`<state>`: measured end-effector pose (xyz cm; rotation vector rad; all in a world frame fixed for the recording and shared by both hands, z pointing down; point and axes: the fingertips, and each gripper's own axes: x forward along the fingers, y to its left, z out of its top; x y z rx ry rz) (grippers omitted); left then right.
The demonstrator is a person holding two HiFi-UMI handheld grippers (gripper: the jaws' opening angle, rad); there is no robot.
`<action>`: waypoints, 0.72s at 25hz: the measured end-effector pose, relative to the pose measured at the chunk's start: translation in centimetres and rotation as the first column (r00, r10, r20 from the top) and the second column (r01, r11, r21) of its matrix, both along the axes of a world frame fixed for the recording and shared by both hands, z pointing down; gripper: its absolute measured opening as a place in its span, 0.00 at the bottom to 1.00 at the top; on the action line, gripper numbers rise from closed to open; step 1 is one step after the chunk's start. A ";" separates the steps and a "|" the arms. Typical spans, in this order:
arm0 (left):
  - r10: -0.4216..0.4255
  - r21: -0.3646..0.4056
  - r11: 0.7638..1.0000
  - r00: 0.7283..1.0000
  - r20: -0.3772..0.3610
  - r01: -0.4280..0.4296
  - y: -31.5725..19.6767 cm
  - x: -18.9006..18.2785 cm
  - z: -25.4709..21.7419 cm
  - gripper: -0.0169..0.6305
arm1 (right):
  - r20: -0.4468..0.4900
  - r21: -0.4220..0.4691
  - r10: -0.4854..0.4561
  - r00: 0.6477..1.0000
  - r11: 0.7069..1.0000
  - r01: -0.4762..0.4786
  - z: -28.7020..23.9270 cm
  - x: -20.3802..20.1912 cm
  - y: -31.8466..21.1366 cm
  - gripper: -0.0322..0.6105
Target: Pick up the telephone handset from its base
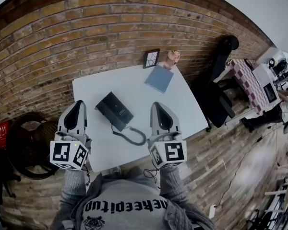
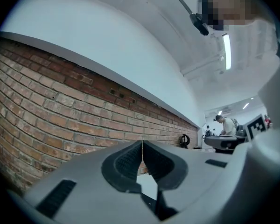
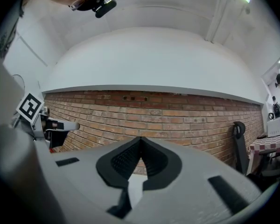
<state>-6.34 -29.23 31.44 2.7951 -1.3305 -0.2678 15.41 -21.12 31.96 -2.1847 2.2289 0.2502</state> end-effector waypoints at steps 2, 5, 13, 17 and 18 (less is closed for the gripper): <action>0.008 -0.042 0.999 1.000 0.004 -0.008 -0.5 0.3 0.5 0.05 | -0.003 -0.009 -0.009 1.000 1.000 0.009 0.1 0.0 -0.8 0.06; 0.011 -0.083 0.997 1.000 -0.005 -0.011 -1.2 0.6 1.9 0.05 | -0.006 -0.021 -0.036 0.999 0.999 0.035 0.2 -0.1 -2.1 0.06; -0.010 -0.234 0.972 1.000 0.002 0.010 -2.6 1.6 7.9 0.05 | -0.019 -0.063 -0.157 0.987 0.986 0.155 0.4 -1.1 -6.1 0.06; -0.009 -0.336 0.942 0.999 0.031 0.019 -2.5 3.1 11.7 0.05 | -0.026 -0.089 -0.226 0.974 0.971 0.223 0.8 -1.5 -7.8 0.06; -0.003 -0.363 0.932 1.000 0.029 0.013 -2.4 3.5 12.7 0.05 | -0.026 -0.098 -0.242 0.970 0.966 0.238 1.0 -1.5 -8.1 0.06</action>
